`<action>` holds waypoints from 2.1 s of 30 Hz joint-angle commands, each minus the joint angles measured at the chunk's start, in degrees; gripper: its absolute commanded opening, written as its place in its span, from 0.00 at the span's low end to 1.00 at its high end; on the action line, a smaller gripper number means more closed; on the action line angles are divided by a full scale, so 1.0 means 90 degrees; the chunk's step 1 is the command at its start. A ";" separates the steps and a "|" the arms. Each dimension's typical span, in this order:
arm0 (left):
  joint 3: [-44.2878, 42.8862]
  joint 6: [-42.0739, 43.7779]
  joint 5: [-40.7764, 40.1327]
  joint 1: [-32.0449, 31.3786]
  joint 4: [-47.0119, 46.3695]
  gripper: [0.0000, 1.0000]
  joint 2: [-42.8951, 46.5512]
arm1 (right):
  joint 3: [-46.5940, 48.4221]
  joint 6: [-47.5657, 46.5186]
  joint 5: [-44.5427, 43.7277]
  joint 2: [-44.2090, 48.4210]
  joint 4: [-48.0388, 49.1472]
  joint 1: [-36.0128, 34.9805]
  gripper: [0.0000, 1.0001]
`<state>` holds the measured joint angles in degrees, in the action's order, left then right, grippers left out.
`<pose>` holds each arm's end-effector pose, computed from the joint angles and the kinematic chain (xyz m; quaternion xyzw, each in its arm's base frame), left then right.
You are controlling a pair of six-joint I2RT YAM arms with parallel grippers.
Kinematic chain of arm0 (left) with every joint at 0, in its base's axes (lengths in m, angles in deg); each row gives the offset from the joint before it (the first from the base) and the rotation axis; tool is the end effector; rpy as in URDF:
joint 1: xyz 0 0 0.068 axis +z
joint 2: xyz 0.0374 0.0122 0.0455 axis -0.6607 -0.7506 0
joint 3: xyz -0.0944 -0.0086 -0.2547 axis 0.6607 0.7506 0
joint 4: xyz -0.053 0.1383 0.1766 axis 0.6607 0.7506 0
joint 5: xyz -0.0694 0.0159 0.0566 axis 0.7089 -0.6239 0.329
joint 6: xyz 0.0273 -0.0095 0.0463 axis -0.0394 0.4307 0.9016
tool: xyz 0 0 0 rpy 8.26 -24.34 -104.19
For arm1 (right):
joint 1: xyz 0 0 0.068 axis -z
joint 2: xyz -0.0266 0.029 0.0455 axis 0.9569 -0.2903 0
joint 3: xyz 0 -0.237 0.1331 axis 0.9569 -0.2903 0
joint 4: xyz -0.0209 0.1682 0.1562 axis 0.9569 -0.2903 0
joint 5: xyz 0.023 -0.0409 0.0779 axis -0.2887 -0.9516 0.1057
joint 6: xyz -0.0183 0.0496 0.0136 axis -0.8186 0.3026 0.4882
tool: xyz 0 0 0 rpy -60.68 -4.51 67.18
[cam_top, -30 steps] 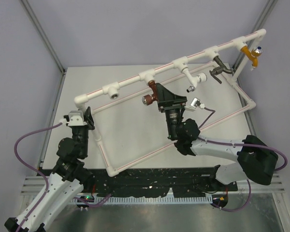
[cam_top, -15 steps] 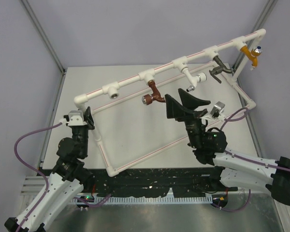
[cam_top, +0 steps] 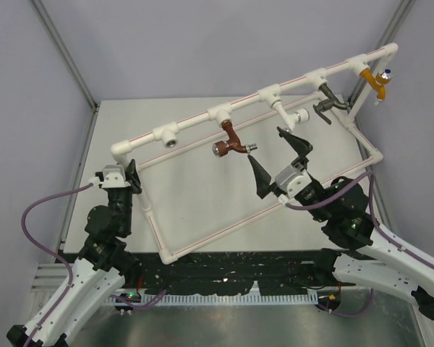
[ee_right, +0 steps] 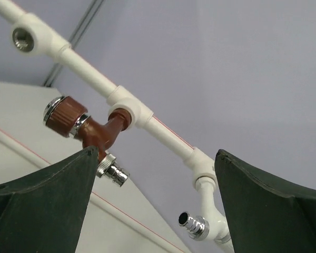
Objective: Install the water faucets
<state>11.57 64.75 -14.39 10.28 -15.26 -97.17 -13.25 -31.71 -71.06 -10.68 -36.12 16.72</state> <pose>0.0836 -0.0280 0.3059 -0.0182 0.6199 -0.0011 0.7844 0.0760 0.1024 0.4109 -0.3679 0.4070 0.0419 0.8350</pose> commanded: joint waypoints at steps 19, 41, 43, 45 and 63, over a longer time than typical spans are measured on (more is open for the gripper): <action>-0.0039 0.0061 0.0415 -0.0073 0.0232 0.00 -0.0090 | 0.0820 -0.4192 -0.1299 -0.2463 0.0170 -0.0598 0.87; -0.0059 0.0061 0.0405 -0.0073 0.0232 0.00 0.0135 | 0.0390 0.7259 -0.2567 -0.2923 0.3892 -0.0354 0.05; -0.0059 0.0061 0.0405 -0.0073 0.0232 0.00 0.0154 | 0.0341 0.8178 -0.2811 -0.2962 0.4186 -0.0325 0.05; -0.0059 0.0071 0.0405 -0.0073 0.0232 0.00 0.0174 | 0.0273 0.9213 -0.3317 -0.2992 0.4450 -0.0296 0.05; -0.0059 0.0071 0.0405 -0.0073 0.0242 0.00 0.0155 | -0.0293 0.7231 -0.3546 -0.2758 0.6188 -0.0120 0.93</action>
<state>11.57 64.62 -13.95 10.22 -13.88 -95.62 -13.51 57.01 -105.81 -37.67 5.58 15.34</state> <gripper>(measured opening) 0.329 0.888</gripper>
